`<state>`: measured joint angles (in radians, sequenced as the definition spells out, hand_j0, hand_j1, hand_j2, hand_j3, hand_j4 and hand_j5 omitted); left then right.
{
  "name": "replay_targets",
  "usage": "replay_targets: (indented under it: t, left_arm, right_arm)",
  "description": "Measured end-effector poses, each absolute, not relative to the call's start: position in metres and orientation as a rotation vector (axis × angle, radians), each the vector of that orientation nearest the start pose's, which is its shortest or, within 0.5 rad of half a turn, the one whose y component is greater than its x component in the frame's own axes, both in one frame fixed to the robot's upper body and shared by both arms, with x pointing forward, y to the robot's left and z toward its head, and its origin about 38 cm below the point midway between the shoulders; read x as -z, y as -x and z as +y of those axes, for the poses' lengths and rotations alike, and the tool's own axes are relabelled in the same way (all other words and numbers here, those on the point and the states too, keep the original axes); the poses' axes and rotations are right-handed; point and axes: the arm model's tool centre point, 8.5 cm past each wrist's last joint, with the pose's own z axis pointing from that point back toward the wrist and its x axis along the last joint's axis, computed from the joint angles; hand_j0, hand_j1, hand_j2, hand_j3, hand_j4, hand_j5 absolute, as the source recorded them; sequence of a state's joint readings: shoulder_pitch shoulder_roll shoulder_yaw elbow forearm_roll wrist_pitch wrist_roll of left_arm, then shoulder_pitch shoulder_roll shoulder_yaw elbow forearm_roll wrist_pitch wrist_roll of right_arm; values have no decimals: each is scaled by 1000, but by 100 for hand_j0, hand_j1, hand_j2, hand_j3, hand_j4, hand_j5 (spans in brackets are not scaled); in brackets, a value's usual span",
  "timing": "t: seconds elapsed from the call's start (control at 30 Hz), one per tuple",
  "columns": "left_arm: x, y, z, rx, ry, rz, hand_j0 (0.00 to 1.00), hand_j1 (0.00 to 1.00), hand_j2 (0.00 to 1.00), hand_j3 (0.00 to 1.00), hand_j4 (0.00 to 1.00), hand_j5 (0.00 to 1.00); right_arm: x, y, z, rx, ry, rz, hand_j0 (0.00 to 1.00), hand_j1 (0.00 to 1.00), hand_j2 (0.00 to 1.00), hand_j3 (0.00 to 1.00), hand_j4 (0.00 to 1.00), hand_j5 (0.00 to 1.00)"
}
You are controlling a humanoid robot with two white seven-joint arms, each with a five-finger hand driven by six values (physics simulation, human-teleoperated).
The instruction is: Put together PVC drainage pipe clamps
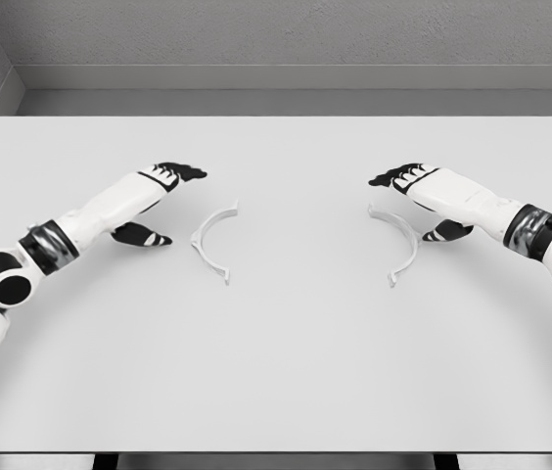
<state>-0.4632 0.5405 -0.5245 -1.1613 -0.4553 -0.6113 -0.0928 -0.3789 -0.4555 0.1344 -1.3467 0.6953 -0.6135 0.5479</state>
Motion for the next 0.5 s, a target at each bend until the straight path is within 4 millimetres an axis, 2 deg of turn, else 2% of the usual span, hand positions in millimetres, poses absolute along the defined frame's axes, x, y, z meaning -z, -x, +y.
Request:
replay_targets:
  t: [0.17,0.5]
  left_arm:
    - [-106,-444,276,1507,-341,-1707,100,100,100,100,100,100]
    - [-110,-449,269,1499,-338,-1729,100,100,100,100,100,100]
  right_arm:
    - [-145,-438,-299,-1767,476,-1460,100,100,100,100,100,100]
    - [-143,-440,-300,-1766,473,-1451,100,100,100,100,100,100]
